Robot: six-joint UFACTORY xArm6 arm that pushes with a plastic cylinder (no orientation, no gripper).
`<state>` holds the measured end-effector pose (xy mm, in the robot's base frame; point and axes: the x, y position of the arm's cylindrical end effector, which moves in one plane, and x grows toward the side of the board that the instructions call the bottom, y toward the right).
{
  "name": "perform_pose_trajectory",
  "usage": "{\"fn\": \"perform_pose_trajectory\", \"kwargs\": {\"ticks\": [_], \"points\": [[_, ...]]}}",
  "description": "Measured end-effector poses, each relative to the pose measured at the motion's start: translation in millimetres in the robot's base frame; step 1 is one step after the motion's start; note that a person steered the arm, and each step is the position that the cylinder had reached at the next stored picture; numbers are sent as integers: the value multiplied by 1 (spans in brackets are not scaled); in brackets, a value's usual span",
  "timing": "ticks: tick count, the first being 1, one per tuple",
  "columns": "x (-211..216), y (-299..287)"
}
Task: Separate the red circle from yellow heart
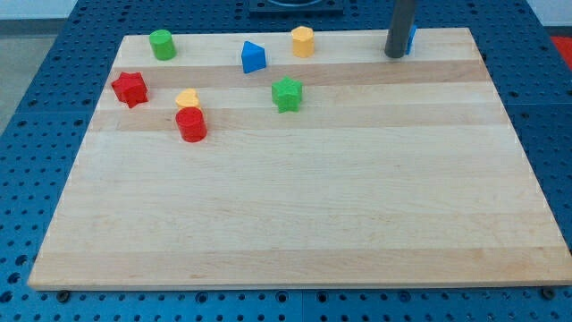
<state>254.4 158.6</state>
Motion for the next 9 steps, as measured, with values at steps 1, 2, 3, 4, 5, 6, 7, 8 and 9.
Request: {"fn": "perform_pose_trajectory", "kwargs": {"ticks": [1, 2, 3, 4, 5, 6, 7, 8, 9], "points": [[37, 0], [54, 0], [54, 0], [74, 0], [110, 0], [140, -28], [142, -103], [142, -186], [148, -277]]}}
